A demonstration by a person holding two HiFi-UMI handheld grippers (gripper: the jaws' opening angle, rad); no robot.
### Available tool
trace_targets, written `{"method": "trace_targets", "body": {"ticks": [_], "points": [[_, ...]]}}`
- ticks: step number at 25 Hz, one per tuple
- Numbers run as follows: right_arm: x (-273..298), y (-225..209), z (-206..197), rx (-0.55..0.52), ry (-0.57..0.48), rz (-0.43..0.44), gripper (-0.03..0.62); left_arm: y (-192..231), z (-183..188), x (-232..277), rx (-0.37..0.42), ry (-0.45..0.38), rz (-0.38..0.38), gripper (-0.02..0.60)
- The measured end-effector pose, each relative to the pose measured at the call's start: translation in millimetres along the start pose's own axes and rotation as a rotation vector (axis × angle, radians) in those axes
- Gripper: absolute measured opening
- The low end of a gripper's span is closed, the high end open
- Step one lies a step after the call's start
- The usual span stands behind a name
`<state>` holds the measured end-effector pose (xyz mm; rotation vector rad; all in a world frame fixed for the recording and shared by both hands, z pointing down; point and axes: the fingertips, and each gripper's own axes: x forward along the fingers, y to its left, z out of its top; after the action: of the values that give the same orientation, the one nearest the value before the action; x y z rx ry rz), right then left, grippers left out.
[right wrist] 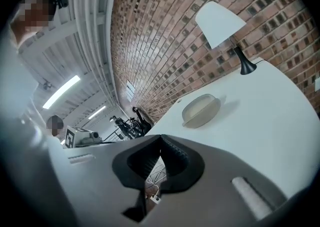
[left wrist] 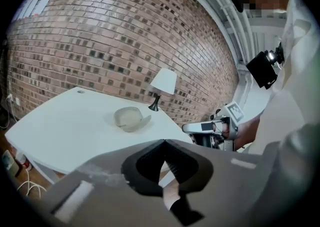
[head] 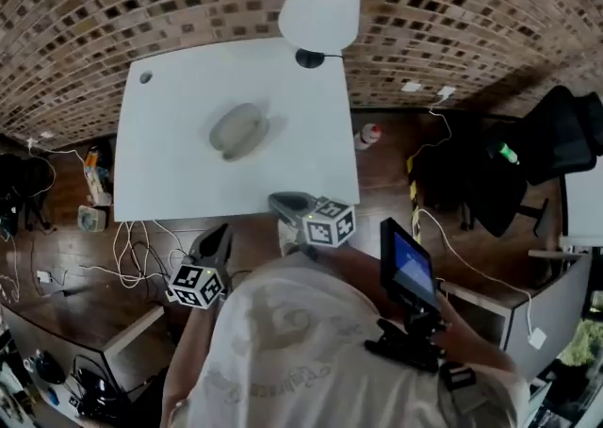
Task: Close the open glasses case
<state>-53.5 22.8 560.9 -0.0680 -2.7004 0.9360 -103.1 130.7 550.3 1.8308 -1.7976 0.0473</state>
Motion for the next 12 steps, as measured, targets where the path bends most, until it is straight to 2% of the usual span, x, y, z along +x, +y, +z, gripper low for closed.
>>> {"method": "trace_targets", "body": {"ticks": [4, 12], "points": [[-4.0, -11.7, 14.7, -0.009, 0.032, -0.028, 0.008, -2.3, 1.6, 24.9, -0.025, 0.030, -0.016, 0.006], [-5.1, -46.6, 34.6, 0.004, 0.049, -0.046, 0.008, 4.8, 29.1, 59.7, 0.005, 0.043, -0.009, 0.006]]}}
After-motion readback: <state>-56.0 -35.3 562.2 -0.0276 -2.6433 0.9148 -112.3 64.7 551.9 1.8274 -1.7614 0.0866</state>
